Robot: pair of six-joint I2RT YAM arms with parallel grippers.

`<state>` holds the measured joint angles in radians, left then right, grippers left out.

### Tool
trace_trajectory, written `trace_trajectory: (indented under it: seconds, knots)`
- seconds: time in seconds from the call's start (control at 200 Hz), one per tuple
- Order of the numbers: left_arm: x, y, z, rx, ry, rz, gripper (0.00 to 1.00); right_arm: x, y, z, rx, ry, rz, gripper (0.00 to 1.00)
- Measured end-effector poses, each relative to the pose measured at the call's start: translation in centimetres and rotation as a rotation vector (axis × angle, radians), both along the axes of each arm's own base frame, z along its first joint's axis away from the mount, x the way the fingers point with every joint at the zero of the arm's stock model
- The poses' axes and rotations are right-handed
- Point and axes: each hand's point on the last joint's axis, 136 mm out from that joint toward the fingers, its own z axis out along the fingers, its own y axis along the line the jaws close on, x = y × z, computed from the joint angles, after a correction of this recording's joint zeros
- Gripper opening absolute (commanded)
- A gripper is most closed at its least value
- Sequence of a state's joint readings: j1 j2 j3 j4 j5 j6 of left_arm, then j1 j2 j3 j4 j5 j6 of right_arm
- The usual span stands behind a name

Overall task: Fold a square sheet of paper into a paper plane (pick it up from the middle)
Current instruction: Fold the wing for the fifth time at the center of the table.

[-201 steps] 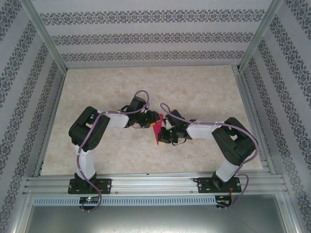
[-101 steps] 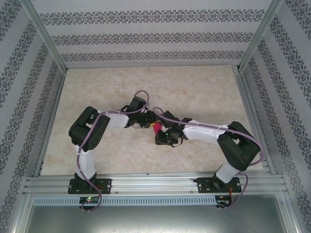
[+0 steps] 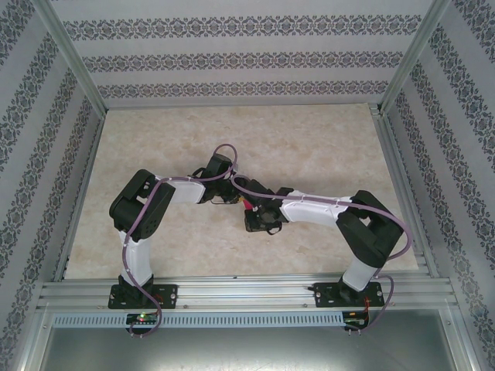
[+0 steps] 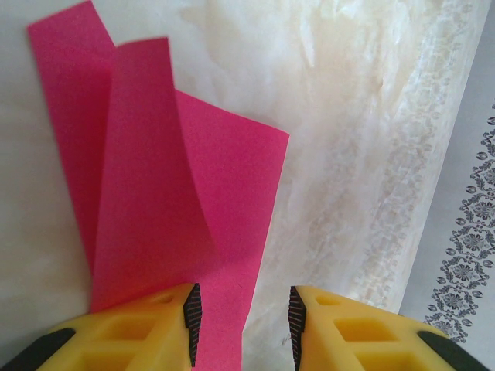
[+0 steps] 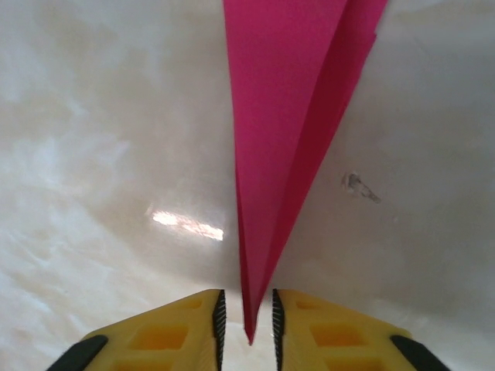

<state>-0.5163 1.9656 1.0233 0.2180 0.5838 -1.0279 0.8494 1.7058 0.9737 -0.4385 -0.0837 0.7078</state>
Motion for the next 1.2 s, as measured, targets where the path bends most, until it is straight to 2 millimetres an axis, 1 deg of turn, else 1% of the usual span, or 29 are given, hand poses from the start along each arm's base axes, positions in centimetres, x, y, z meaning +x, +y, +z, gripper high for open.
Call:
trace_trajectory:
  seconds: [0.04, 0.115, 0.295, 0.35, 0.385, 0.475, 0.62, 0.689, 0.754, 0.789, 0.844, 0.964, 1.014, 1.094, 1.199]
  knots:
    - [0.0, 0.0, 0.0, 0.000, 0.001, 0.001, 0.39, -0.1, -0.2, -0.2, -0.015, 0.000, 0.004, 0.22]
    - [0.0, 0.0, 0.0, 0.000, 0.001, 0.001, 0.39, -0.1, -0.6, -0.5, -0.040, -0.006, 0.005, 0.17]
    - [0.0, 0.0, 0.0, 0.000, 0.001, 0.001, 0.39, 0.1, -1.3, -0.6, -0.084, -0.032, 0.032, 0.12]
    - [0.0, 0.0, 0.0, 0.000, 0.001, 0.001, 0.39, 0.2, -1.4, -0.7, -0.090, -0.036, 0.041, 0.08]
    - [0.0, 0.0, 0.0, 0.000, 0.002, 0.002, 0.39, 0.2, -1.5, -0.7, -0.095, -0.040, 0.048, 0.07]
    - [0.0, 0.0, 0.0, 0.000, 0.002, 0.002, 0.39, 0.2, -1.5, -0.7, -0.101, -0.048, 0.065, 0.09]
    - [0.0, 0.0, 0.0, 0.000, 0.002, 0.002, 0.39, 0.0, -1.4, -0.8, -0.077, -0.053, 0.076, 0.22]
    - [0.0, 0.0, 0.0, 0.000, 0.002, 0.002, 0.39, -0.6, -1.6, -0.6, -0.027, -0.052, 0.058, 0.26]
    - [0.0, 0.0, 0.0, 0.000, 0.002, 0.002, 0.39, -1.1, -1.7, 0.2, 0.068, -0.052, 0.021, 0.27]
    - [0.0, 0.0, 0.0, 0.000, 0.002, 0.002, 0.39, -1.0, -1.8, 0.8, 0.129, -0.057, -0.014, 0.27]
    - [0.0, 0.0, 0.0, 0.000, 0.002, 0.002, 0.39, -0.3, -2.0, 1.8, 0.240, -0.071, -0.085, 0.25]
    - [0.0, 0.0, 0.0, 0.000, 0.002, 0.002, 0.39, 2.0, -2.0, 3.2, 0.432, -0.075, -0.210, 0.11]
    - [0.0, 0.0, 0.0, 0.000, 0.002, 0.002, 0.39, 2.9, -1.7, 3.5, 0.495, -0.057, -0.252, 0.07]
    - [0.0, 0.0, 0.0, 0.000, 0.001, 0.002, 0.39, 4.0, -0.6, 3.4, 0.574, -0.033, -0.278, 0.06]
    - [0.0, 0.0, 0.0, 0.000, 0.001, 0.001, 0.39, 4.4, 0.7, 2.6, 0.636, 0.019, -0.289, 0.05]
